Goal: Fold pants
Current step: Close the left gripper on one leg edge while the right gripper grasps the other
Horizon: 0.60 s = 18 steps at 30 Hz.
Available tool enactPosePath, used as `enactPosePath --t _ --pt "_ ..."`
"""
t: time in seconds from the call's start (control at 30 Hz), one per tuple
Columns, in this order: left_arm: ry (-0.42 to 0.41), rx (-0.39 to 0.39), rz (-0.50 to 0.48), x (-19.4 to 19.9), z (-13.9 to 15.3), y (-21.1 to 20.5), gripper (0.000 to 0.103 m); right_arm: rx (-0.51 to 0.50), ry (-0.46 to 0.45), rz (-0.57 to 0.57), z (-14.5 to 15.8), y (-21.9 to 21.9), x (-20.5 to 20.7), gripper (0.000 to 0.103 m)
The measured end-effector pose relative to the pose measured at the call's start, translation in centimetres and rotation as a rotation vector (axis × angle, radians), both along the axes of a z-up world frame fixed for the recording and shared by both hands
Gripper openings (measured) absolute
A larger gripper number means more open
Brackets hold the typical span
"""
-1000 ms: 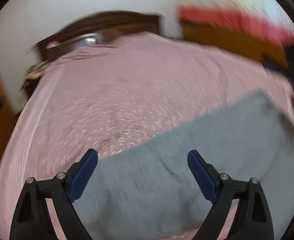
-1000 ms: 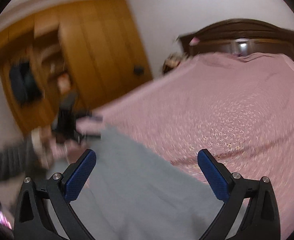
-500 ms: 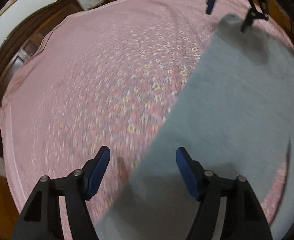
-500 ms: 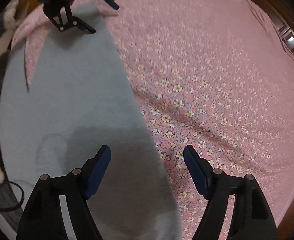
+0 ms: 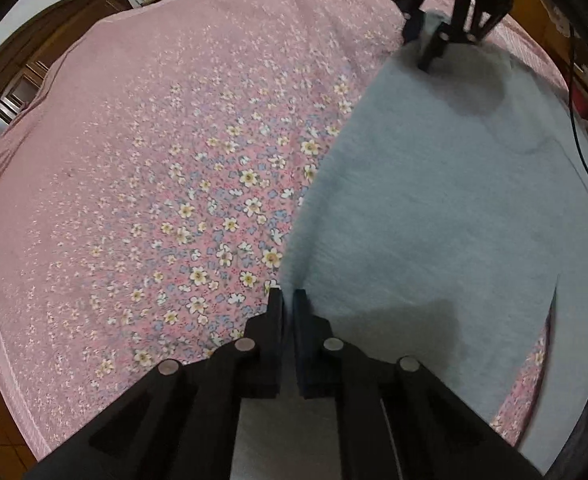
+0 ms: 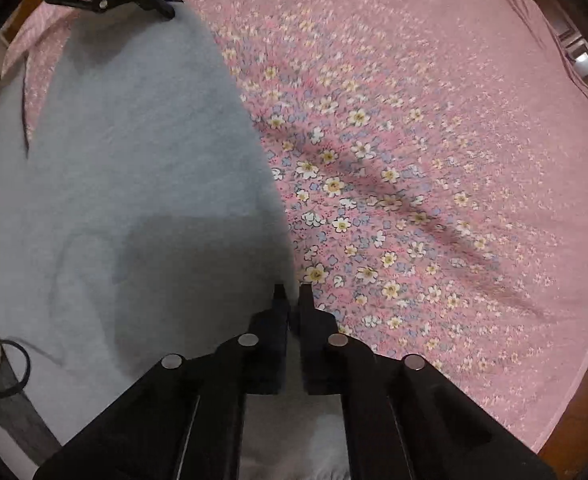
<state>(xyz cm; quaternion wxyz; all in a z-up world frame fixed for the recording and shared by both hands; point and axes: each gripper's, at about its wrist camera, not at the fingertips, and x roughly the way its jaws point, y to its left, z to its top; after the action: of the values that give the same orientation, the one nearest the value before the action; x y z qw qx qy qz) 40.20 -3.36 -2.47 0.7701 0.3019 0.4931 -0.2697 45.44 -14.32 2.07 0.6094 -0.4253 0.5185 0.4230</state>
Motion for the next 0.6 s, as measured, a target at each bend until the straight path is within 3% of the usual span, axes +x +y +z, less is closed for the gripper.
enactPosePath --t 0.33,0.4,0.6 --pt "-0.081 0.094 -0.049 -3.2 2.2 -0.5 0.004 -0.017 -0.178 0.025 3.7 -1.4 -3.4 0.004" --pt "-0.191 0.154 -0.055 -4.2 2.9 -1.5 0.004 -0.048 -0.254 0.080 3.9 -1.5 -5.4 0.003" --pt "-0.457 0.306 -0.069 -10.4 4.9 -3.2 0.004 -0.105 -0.707 0.273 5.1 -1.7 -15.6 0.003"
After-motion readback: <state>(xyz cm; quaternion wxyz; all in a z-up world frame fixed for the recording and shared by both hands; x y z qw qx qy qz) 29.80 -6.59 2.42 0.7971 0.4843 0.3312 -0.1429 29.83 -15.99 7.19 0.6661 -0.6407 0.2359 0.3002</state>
